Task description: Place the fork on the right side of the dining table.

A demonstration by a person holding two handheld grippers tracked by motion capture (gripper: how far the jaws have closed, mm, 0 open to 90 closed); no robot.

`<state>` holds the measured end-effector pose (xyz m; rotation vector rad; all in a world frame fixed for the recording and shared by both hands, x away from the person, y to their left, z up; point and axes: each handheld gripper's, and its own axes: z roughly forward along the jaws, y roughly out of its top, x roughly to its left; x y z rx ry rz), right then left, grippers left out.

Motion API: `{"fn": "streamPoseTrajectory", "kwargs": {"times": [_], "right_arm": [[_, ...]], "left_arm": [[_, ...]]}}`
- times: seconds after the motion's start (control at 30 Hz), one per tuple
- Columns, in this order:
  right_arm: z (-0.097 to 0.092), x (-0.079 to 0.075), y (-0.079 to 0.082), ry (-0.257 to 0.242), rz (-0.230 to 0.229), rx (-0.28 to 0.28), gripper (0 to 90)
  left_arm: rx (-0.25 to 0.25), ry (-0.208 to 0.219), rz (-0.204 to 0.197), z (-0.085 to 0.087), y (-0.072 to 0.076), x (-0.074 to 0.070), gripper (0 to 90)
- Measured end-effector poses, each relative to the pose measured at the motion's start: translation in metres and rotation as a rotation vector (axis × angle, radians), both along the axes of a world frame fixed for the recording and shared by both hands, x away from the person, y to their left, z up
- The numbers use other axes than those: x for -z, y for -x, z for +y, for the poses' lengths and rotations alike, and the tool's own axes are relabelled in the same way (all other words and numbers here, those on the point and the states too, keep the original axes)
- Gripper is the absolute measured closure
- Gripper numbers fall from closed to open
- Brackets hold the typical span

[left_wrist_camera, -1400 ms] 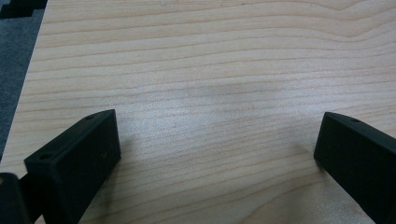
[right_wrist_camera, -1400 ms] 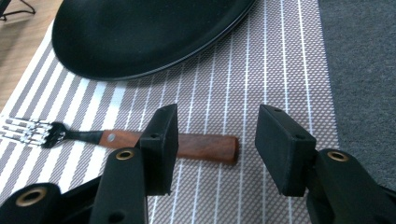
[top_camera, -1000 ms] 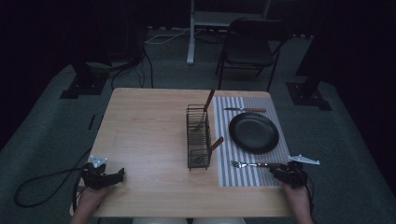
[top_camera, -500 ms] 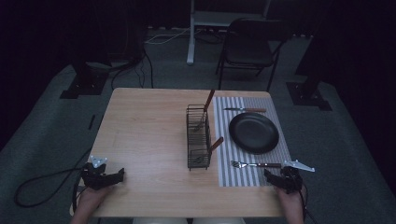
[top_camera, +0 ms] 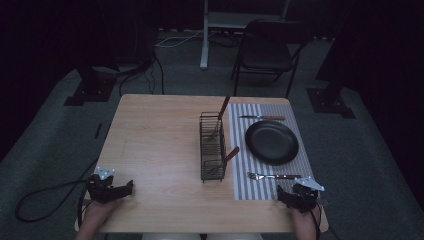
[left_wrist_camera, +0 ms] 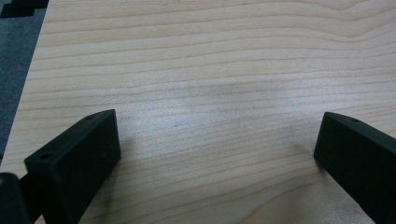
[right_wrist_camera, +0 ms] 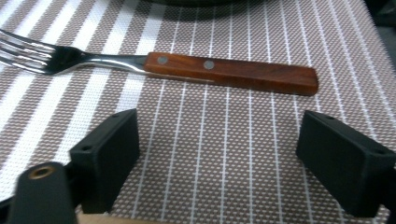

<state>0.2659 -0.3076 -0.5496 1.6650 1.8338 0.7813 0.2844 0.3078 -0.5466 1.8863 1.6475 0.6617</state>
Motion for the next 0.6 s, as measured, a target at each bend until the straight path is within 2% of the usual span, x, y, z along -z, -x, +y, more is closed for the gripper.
{"fn": "streamPoseTrajectory", "kwargs": {"times": [0.07, 0.1, 0.17, 0.27, 0.6], "right_arm": [[0.0000, 0.0000, 0.0000, 0.000, 0.000, 0.000, 12.6], [0.0013, 0.0005, 0.0004, 0.015, -0.009, 0.030, 11.5], [0.0006, 0.0005, 0.0013, 0.016, -0.009, 0.053, 11.5], [-0.0022, 0.0010, 0.0001, -0.020, 0.004, 0.067, 11.5], [-0.0025, 0.0010, -0.0002, -0.023, 0.006, 0.067, 11.5]], "left_arm": [[0.000, 0.000, -0.002, 0.0000, 0.0000, 0.0001, 0.6], [0.000, 0.000, -0.002, 0.0000, 0.0000, 0.0001, 0.6], [0.000, 0.000, -0.002, 0.0000, 0.0000, 0.0002, 0.6], [0.000, 0.000, -0.002, 0.0000, -0.0001, 0.0001, 0.6], [0.000, 0.000, -0.002, 0.0000, -0.0002, 0.0000, 0.6]]}}
